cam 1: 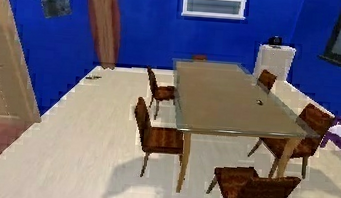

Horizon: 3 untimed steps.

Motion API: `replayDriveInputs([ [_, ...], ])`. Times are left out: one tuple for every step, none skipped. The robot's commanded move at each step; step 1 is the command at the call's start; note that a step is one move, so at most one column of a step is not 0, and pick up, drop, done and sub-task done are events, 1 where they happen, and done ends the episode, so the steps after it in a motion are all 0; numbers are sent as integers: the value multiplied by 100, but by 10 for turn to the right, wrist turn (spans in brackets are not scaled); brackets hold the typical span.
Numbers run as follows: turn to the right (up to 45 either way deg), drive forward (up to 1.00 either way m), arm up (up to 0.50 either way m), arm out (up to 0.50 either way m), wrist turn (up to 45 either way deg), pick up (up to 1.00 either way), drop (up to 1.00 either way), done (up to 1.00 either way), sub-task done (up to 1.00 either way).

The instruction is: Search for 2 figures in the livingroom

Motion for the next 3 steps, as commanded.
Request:
replayDriveInputs([
  [0, 45, 0, 0, 0, 0, 0, 0, 0],
  [-450, 0, 0, 0, 0, 0, 0, 0, 0],
  [-180, 0, 0, 0, 0, 0, 0, 0, 0],
])
